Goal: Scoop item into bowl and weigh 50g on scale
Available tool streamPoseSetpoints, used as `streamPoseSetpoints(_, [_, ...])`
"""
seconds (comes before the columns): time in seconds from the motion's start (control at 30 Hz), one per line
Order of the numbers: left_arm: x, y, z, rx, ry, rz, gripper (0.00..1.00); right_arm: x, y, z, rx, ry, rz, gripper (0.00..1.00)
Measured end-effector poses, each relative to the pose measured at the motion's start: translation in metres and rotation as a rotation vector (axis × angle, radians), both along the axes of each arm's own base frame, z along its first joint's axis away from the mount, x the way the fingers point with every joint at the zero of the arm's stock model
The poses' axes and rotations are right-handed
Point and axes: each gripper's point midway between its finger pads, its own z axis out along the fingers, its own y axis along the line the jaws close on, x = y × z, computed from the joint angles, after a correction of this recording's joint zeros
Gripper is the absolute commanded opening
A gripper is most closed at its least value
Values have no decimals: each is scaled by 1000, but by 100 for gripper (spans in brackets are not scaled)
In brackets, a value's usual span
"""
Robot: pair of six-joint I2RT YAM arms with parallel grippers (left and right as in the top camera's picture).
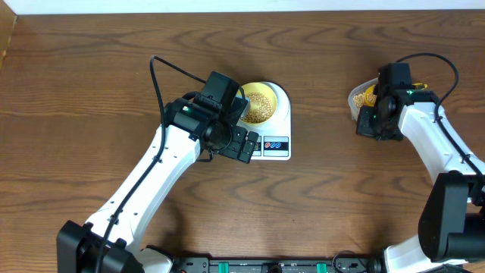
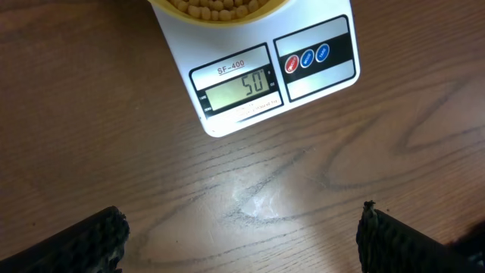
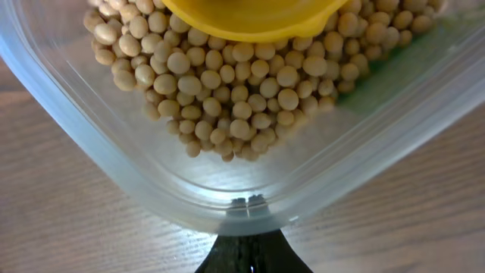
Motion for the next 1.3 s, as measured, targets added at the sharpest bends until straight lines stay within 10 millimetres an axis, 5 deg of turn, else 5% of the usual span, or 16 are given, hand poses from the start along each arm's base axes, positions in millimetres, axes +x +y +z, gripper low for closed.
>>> streamPoseSetpoints(0.4, [0,0,0,0,0,0,98,-37,20,10,114,169,26,5])
streamPoseSetpoints(0.53, [0,0,0,0,0,0,98,-26,25,46,137,153,54,34])
streamPoseSetpoints(0.6, [0,0,0,0,0,0,98,-15,26,63,143,111,63,74])
streamPoseSetpoints(0.67, [0,0,0,0,0,0,98,-8,27,71,146,84,68,99])
streamPoseSetpoints(1.3, [0,0,0,0,0,0,98,-10,32,73,177,92,77,99])
